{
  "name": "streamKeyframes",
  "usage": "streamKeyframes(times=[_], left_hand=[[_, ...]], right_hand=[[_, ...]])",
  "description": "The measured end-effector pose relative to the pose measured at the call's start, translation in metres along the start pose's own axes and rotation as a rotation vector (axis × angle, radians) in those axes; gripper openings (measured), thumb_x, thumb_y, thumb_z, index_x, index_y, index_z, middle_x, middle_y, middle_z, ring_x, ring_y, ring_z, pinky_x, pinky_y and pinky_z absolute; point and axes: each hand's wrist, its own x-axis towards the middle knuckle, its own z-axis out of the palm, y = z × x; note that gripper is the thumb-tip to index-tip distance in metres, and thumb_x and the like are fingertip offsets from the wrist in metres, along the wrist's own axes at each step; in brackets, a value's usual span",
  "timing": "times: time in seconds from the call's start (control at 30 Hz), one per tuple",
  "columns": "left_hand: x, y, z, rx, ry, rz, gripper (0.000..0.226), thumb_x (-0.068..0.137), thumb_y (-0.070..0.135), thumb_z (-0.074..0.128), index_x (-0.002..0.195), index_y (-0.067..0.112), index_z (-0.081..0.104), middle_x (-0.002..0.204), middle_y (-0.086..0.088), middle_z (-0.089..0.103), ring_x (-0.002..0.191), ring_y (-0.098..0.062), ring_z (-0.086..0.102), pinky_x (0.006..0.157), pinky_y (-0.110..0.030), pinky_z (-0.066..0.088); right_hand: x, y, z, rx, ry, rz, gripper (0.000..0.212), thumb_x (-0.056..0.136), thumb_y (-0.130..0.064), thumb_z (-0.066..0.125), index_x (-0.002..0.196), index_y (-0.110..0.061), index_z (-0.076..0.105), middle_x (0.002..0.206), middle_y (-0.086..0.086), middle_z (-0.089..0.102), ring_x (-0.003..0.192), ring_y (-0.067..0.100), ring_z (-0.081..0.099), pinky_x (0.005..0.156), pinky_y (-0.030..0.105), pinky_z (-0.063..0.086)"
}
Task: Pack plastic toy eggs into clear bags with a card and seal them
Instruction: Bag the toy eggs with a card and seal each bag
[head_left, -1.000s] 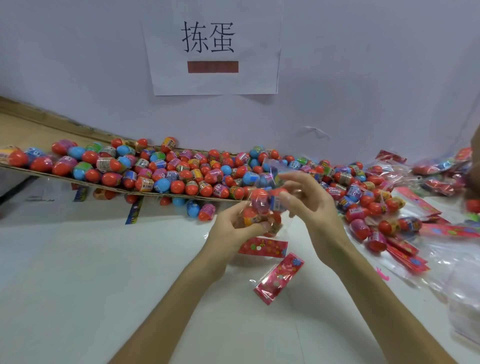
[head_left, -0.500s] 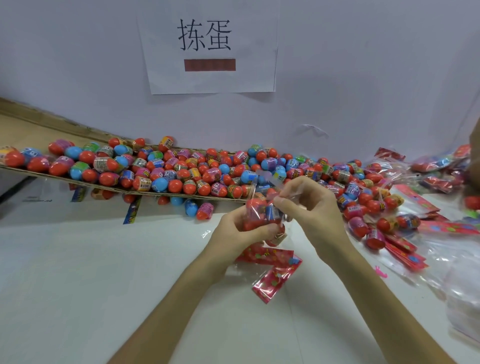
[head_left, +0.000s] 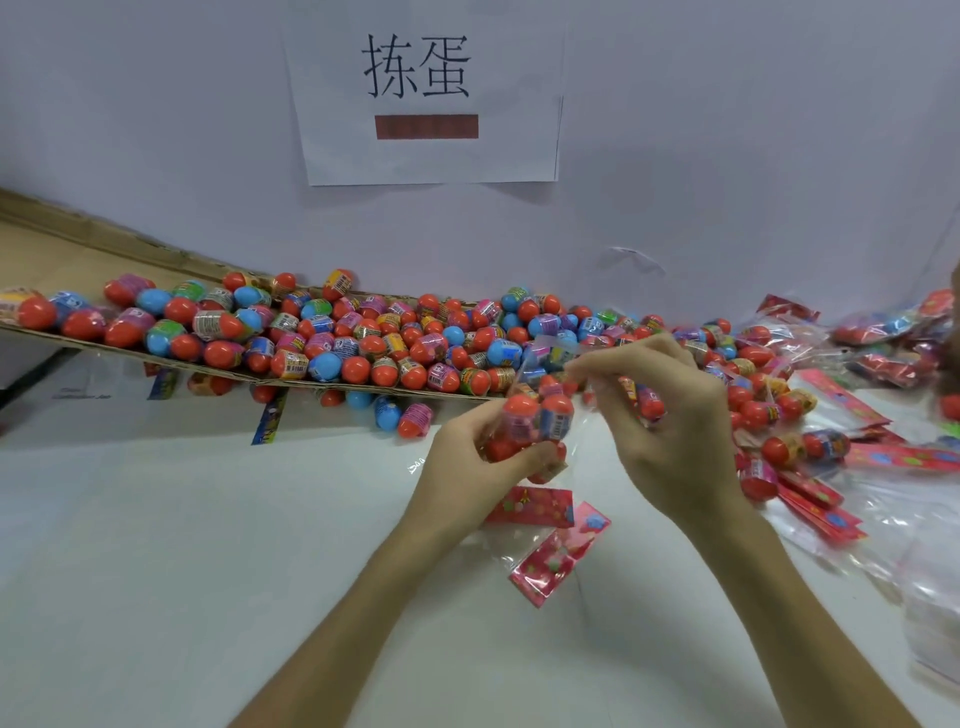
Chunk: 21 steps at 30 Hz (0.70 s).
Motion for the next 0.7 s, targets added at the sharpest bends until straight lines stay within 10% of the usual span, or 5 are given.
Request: streamKeyframes(times=[0.3,0.47,0.7], left_hand=[[0.0,-0.006,-0.007,0.231,0.03,0.192,0.037,0.086,0.033,0.083,0.12,0.036,0.07,0.106,0.022,0.073,0.103,0.002,0.066,0.085,-0.016,0.056],[0.001,-0.012,-0.006,0.307,-0.008,0.156,0.04,0.085,0.034,0.083,0.122,0.035,0.069,0.11,0.02,0.074,0.104,0.0,0.066,0.092,-0.028,0.059],[0.001,-0.011,-0.006,0.291,-0.026,0.144,0.048,0.083,0.036,0.083,0.124,0.047,0.061,0.111,0.032,0.068,0.105,0.002,0.065,0.092,-0.027,0.058]], right_hand=[[-0.001,0.009,-0.003,-0.18,-0.268,0.002,0.023,0.083,-0.016,0.083,0.103,-0.027,0.081,0.069,-0.014,0.069,0.054,0.0,0.048,0.072,0.037,0.043],[0.001,0.015,-0.006,-0.232,-0.567,0.157,0.015,0.087,-0.034,0.079,0.102,-0.035,0.078,0.088,-0.027,0.068,0.075,-0.008,0.056,0.062,0.012,0.034],[0.0,0.014,-0.005,-0.193,-0.603,0.214,0.034,0.089,-0.026,0.078,0.119,-0.04,0.073,0.091,-0.026,0.065,0.076,-0.009,0.055,0.057,0.011,0.034]])
